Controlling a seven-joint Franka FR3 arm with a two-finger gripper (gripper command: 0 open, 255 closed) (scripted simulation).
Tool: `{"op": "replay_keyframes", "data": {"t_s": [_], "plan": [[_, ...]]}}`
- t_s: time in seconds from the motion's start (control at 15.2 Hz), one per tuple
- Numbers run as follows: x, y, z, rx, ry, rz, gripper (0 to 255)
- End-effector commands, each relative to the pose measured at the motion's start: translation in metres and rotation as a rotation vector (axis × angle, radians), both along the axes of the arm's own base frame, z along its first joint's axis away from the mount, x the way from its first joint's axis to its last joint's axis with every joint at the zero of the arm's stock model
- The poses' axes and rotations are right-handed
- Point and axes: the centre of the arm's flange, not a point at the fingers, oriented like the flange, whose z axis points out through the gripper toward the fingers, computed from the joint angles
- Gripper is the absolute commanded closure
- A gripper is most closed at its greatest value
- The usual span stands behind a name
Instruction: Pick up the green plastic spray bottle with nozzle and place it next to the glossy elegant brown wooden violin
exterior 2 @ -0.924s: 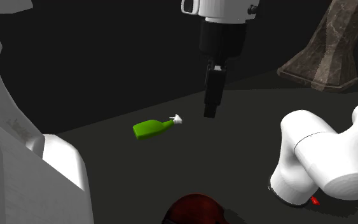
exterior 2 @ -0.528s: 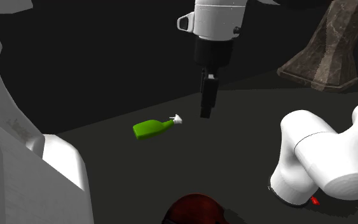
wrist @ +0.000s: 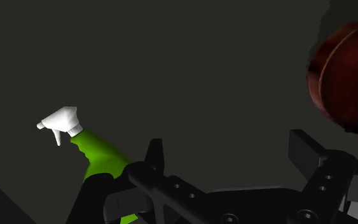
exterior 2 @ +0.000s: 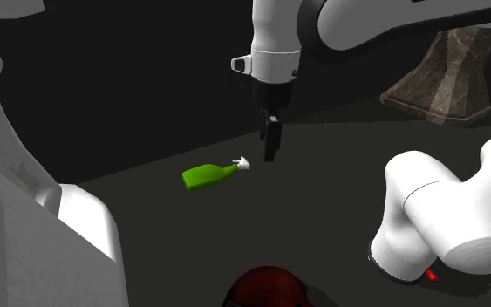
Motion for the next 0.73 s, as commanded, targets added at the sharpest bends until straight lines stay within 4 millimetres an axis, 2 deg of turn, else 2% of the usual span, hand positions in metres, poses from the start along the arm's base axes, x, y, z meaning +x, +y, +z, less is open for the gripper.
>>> {"op": "replay_keyframes", "data": {"t_s": [0.0,0.66], "plan": [[0.011,-0.018,-0.017,0.002,0.0,0.045,0],[0.065,-0.108,-0.1,0.016,0.006,0.252,0]]}}
